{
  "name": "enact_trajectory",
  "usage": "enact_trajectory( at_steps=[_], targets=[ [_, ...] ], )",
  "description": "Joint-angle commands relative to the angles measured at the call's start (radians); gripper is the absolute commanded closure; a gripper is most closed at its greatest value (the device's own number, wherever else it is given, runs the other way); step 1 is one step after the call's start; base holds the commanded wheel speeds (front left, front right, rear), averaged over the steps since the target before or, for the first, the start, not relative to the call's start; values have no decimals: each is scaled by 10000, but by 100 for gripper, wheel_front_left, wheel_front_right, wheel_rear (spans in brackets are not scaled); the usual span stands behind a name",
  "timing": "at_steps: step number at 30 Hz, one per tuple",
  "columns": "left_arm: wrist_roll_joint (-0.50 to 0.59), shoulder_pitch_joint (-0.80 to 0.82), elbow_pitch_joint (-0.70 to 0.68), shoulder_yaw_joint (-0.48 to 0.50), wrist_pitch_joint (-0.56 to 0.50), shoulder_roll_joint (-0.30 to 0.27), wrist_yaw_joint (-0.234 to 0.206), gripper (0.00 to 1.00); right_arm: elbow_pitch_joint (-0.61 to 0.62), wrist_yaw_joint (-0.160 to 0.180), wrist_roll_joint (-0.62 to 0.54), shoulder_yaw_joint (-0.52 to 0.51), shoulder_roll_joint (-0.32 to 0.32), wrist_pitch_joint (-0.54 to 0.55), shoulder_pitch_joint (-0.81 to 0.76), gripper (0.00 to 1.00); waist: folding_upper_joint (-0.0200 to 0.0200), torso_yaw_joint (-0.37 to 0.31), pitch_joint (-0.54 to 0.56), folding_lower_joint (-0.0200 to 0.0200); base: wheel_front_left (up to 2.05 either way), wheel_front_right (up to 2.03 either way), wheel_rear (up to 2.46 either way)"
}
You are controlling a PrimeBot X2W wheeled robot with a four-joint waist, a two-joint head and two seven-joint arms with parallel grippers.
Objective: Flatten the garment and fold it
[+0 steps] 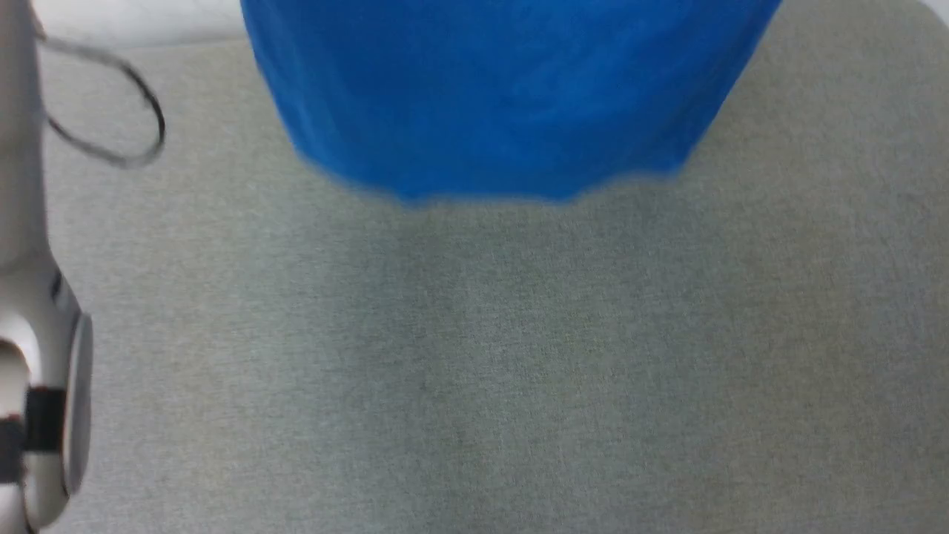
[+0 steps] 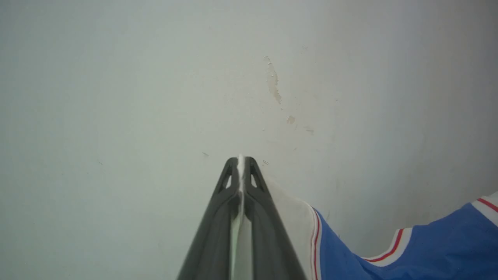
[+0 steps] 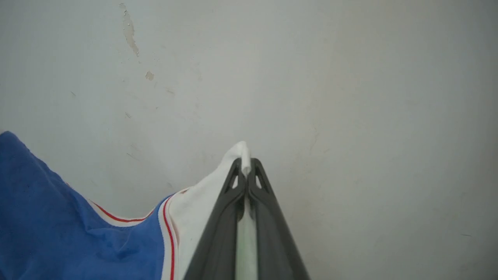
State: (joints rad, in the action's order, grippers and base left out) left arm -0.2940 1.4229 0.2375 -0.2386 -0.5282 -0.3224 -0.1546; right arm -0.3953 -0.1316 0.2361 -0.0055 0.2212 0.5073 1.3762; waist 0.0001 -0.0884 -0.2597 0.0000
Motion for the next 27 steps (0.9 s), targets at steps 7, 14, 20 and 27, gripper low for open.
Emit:
enact_trajectory(
  at_steps=[7, 14, 20, 27],
  targets=[
    [361, 2097, 1026, -150, 883, 590, -219, 100, -1187, 9, -814, -424, -228, -763, 2045, 100, -1, -228, -1703, 0, 0, 0, 0],
    [386, 3565, 1735, 70, 3088, 996, -259, 100, -1619, 9, -1577, -484, -149, -1786, 3439, 100, -1, -63, -2965, 0, 0, 0, 0],
    [76, 4462, 2119, 278, 4292, 1224, 22, 100, -1767, 9, -1492, 4, 354, -2425, 4333, 100, -1, 125, -4330, 0, 0, 0, 0],
    [-279, 4278, 2276, 552, 5427, 1095, 366, 100, -1863, 9, -890, 962, 1161, -3169, 4400, 100, -1, 301, -5356, 0, 0, 0, 0]
  ],
)
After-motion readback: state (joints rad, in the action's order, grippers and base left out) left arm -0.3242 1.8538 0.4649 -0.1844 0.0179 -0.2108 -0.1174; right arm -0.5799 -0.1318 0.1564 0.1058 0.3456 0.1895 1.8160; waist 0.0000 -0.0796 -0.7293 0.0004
